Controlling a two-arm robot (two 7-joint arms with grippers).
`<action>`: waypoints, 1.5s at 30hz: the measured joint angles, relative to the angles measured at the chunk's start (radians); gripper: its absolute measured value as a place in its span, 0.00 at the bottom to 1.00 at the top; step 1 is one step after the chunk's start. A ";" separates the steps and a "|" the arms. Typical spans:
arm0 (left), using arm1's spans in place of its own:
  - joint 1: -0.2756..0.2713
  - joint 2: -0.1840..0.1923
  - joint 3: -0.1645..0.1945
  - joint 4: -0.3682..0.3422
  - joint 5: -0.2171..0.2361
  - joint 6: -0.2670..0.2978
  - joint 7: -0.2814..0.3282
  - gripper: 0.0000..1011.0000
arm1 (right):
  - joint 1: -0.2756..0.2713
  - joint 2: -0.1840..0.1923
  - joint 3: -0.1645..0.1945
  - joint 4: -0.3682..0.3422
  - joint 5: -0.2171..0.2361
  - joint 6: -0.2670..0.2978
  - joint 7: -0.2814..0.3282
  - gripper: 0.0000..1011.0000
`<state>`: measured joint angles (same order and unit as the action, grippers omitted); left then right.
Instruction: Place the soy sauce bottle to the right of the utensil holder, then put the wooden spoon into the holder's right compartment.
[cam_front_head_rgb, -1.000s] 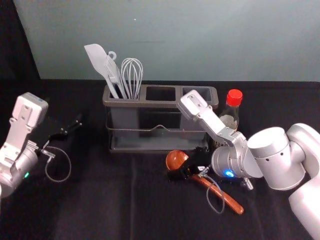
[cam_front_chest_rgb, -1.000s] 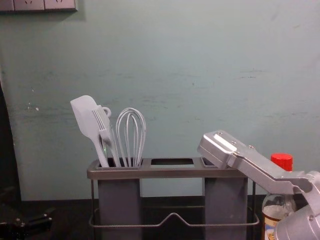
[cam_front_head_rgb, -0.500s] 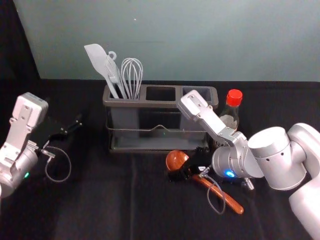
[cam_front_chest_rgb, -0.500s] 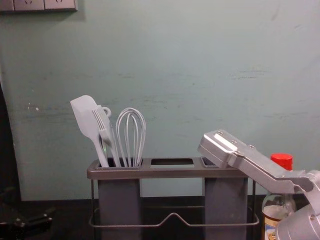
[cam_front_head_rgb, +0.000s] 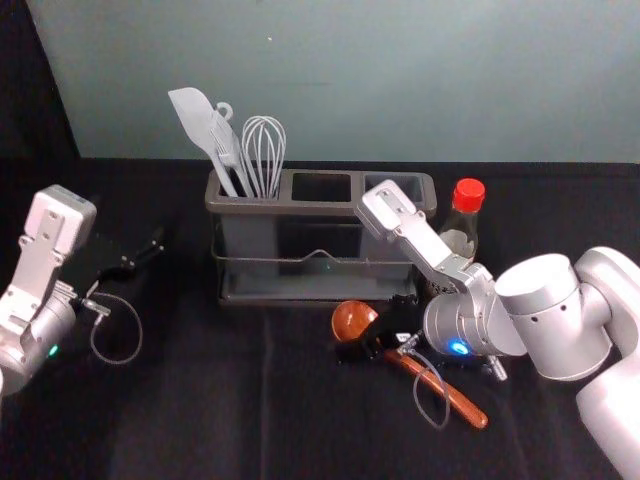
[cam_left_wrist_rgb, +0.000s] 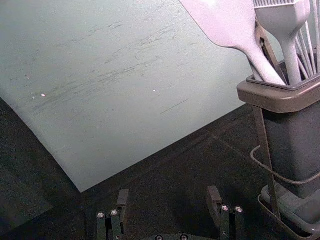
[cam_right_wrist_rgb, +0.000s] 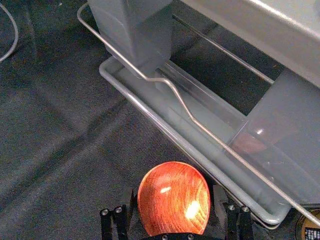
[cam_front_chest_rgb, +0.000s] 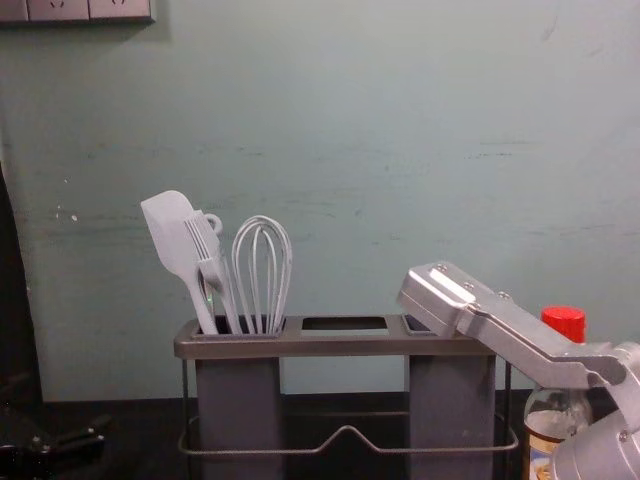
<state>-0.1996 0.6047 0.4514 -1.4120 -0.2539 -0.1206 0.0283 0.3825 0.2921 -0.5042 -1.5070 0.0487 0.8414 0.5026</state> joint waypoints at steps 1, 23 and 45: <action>0.000 0.000 0.000 0.000 0.000 0.000 0.000 0.99 | -0.001 -0.001 0.002 0.000 0.000 0.000 0.000 0.99; 0.000 0.000 0.000 0.000 0.000 0.000 0.000 0.99 | -0.061 0.016 0.044 -0.112 0.008 0.012 0.001 0.83; 0.000 0.000 0.000 0.000 0.000 0.000 0.000 0.99 | -0.369 0.116 0.310 -0.446 0.144 -0.395 -0.073 0.83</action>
<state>-0.1995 0.6047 0.4514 -1.4120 -0.2539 -0.1205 0.0283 0.0131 0.4083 -0.1943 -1.9529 0.1927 0.4465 0.4301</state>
